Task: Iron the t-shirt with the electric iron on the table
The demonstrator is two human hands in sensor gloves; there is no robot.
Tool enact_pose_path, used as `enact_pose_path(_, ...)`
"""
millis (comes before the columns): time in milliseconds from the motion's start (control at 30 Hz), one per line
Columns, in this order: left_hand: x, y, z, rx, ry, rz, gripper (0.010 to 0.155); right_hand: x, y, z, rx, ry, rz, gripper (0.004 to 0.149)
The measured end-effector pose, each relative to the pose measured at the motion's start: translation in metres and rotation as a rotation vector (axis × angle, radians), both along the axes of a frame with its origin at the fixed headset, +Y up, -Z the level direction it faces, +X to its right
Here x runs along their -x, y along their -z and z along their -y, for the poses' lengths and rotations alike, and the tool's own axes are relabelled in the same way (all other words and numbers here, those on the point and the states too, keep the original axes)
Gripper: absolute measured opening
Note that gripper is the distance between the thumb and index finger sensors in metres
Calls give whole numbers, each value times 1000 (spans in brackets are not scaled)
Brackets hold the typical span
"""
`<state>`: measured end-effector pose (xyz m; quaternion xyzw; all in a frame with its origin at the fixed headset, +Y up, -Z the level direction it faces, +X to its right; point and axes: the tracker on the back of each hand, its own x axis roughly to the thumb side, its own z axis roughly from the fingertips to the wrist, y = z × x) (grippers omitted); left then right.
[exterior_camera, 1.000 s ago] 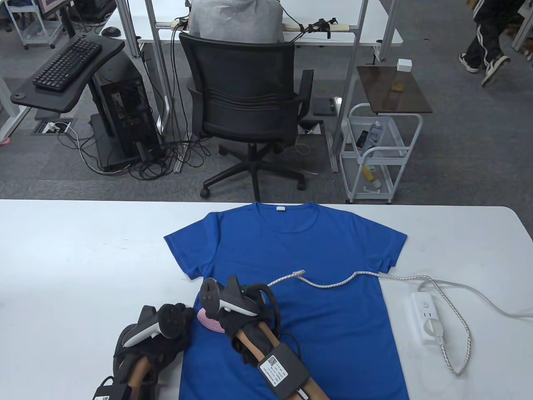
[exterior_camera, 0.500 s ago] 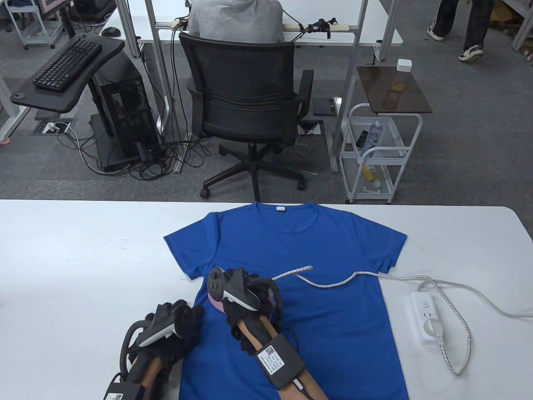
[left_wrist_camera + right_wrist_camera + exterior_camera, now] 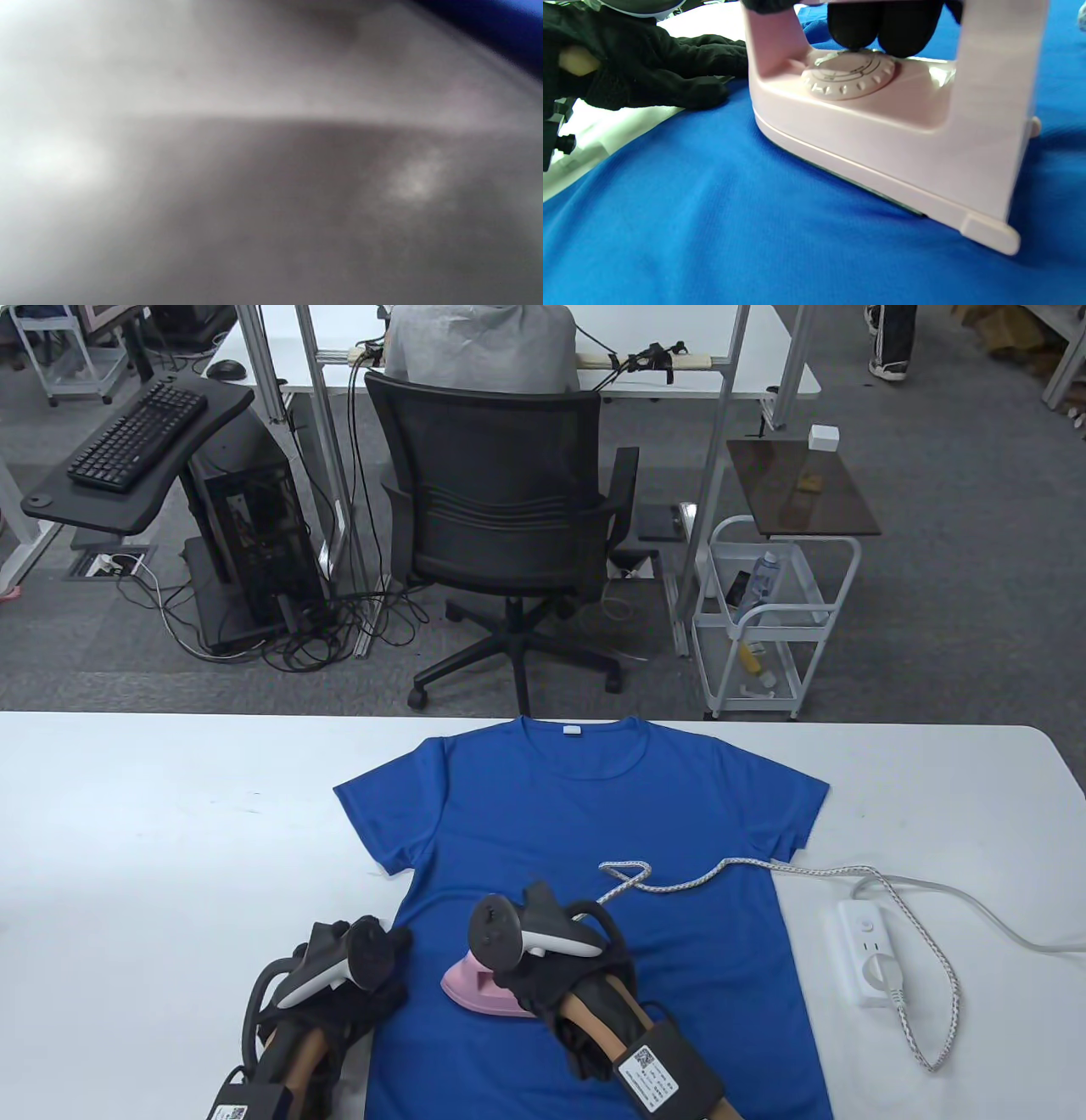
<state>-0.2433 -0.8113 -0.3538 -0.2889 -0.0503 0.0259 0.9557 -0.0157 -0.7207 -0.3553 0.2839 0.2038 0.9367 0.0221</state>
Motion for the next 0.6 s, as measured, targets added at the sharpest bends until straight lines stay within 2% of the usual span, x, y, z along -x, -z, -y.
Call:
enact_pose_path(67,0,0,0,-3,1,1,69,-2,0,0,-46,14,16,71)
enact_pose_path(267,0,-1,1,-4,-10,2,70,-2,8,-3,-88,4,108,70)
enact_pose_path(500,1,-1,1,-5,-11,1,70,-6,33,-1,-221,-37,280,69)
enact_pose_path(600,0,-1,1,-6,-8,2,70,-6,43,1,-317,-73,356,68)
